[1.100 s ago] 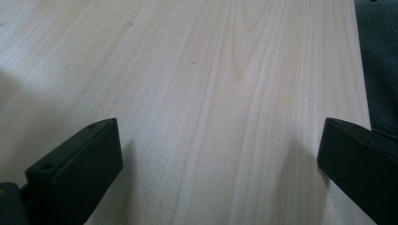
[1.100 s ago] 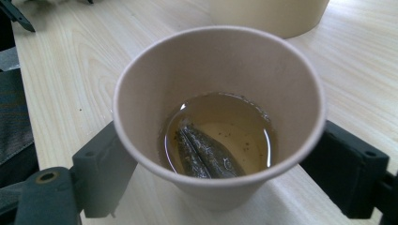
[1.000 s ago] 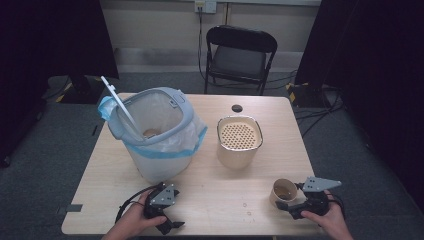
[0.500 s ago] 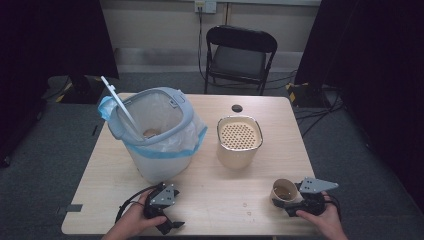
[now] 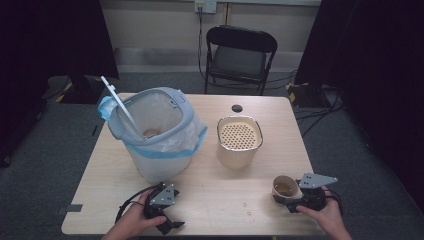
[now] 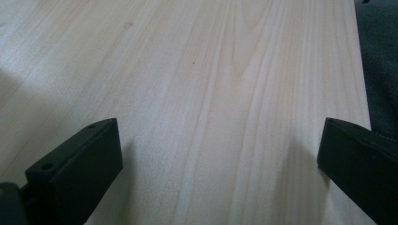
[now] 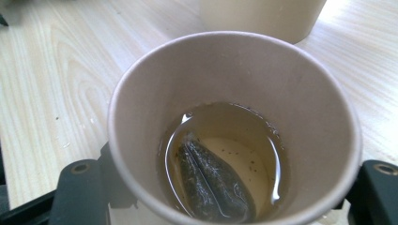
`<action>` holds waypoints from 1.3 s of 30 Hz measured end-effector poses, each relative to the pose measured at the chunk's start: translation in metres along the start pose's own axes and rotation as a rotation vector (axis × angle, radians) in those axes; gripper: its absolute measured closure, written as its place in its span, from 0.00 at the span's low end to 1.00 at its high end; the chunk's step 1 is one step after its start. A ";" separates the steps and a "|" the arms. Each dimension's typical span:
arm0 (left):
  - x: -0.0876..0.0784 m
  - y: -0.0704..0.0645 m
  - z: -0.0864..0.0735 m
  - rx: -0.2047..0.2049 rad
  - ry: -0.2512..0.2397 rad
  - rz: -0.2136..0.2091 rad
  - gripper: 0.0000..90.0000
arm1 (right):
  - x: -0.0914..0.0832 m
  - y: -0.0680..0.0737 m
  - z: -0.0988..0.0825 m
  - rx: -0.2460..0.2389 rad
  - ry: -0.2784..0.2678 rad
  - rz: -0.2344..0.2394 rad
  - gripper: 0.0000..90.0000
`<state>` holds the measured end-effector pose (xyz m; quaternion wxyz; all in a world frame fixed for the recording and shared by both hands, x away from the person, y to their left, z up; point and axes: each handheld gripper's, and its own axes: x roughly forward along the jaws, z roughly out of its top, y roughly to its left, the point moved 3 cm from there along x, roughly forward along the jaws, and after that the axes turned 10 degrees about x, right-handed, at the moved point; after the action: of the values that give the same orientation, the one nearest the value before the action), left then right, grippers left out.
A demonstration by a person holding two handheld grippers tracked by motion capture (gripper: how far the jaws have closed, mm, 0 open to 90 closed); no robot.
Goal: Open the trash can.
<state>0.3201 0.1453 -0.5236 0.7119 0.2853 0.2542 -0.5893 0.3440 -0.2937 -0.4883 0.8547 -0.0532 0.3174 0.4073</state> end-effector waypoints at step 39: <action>0.000 0.000 0.000 -0.002 -0.001 -0.004 0.00 | 0.005 -0.019 0.033 0.033 -0.039 -0.048 0.29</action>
<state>0.3198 0.1451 -0.5238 0.7112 0.2837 0.2552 -0.5905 0.3766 -0.2908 -0.4682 0.8711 -0.0387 0.3058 0.3823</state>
